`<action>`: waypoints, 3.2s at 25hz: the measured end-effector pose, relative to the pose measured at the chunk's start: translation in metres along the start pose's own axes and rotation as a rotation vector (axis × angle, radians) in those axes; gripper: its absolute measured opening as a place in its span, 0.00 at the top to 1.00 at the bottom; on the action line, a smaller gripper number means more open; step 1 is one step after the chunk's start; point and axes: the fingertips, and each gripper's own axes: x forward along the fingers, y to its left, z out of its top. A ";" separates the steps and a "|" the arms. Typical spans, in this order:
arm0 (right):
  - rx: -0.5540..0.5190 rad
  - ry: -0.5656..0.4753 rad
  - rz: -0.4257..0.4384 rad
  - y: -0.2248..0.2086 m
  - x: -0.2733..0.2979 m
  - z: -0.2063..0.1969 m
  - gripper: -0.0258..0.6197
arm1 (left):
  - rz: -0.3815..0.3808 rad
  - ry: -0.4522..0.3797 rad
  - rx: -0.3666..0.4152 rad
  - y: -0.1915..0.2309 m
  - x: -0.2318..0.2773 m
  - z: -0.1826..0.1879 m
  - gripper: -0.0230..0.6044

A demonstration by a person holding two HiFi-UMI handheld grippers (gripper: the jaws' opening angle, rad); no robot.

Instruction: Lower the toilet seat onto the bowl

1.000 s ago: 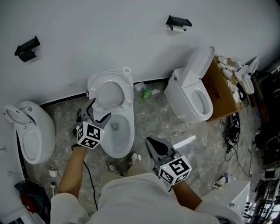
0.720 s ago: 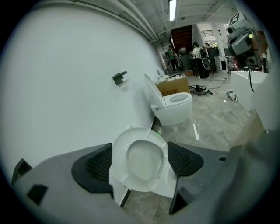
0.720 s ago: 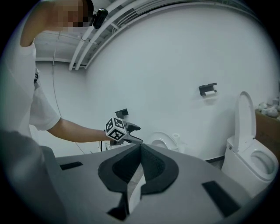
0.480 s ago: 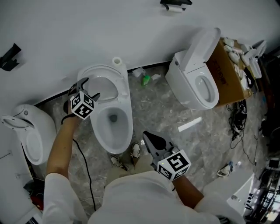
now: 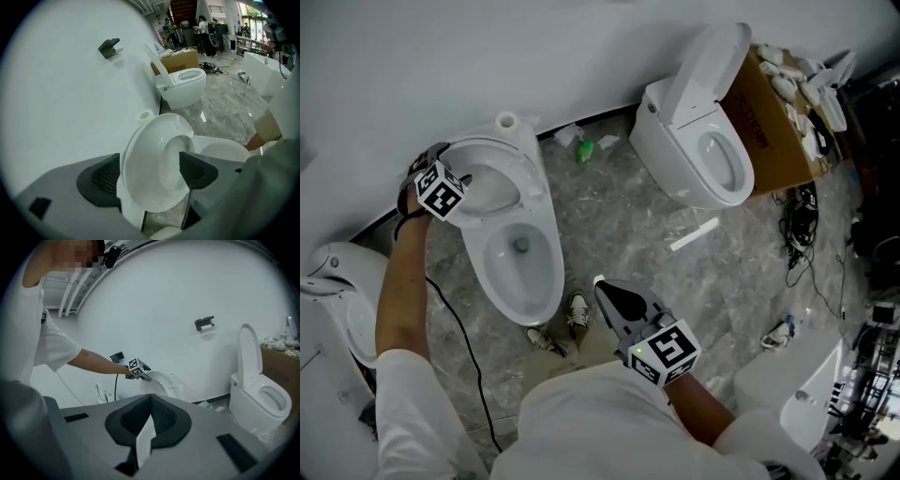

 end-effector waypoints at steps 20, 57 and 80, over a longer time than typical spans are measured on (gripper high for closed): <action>-0.003 0.016 0.001 0.014 -0.021 -0.018 0.96 | 0.007 0.048 -0.021 -0.018 -0.004 -0.012 0.36; -0.083 -0.002 0.044 0.150 -0.035 -0.046 0.96 | 0.078 -0.155 0.158 -0.200 -0.127 -0.051 0.83; -0.051 0.070 -0.049 0.189 -0.048 -0.115 0.96 | -0.136 -0.203 0.229 -0.375 -0.119 -0.102 0.78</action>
